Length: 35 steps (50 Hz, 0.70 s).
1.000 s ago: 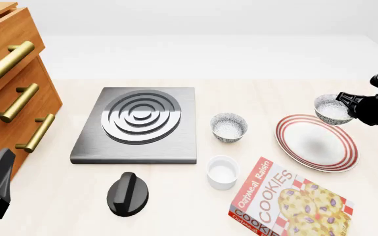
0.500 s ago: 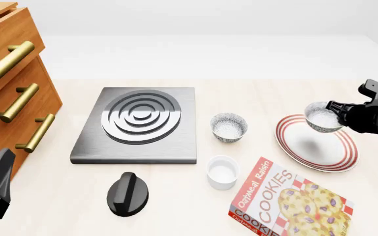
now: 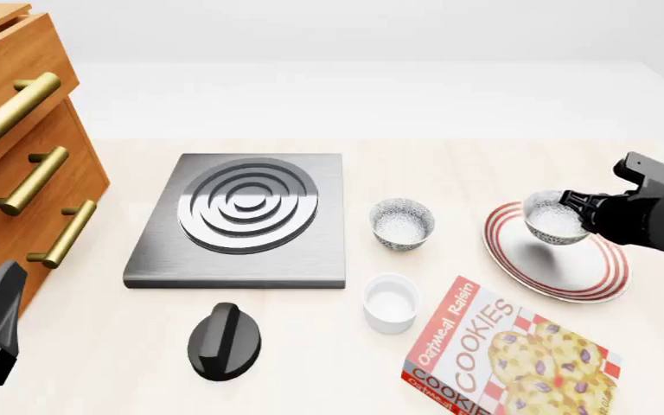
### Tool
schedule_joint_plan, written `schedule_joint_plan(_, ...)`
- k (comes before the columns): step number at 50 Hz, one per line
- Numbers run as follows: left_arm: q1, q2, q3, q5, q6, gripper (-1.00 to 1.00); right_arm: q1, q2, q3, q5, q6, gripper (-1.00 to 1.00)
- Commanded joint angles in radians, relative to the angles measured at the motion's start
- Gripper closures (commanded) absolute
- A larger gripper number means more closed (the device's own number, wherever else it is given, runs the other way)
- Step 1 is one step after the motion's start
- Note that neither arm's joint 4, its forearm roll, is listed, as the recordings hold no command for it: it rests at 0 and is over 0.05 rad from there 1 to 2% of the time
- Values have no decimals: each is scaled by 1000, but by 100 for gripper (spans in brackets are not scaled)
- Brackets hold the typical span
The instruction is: Pick the akita bowl next to the plate and place it on the plate.
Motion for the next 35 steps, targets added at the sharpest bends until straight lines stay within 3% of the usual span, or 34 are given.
schedule_joint_plan(1,0,0,0,0,0,-100,3,19,2,-18,-2,100)
schedule_joint_plan(35,0,0,0,0,0,-100,-2,51,-1,-25,-7,100)
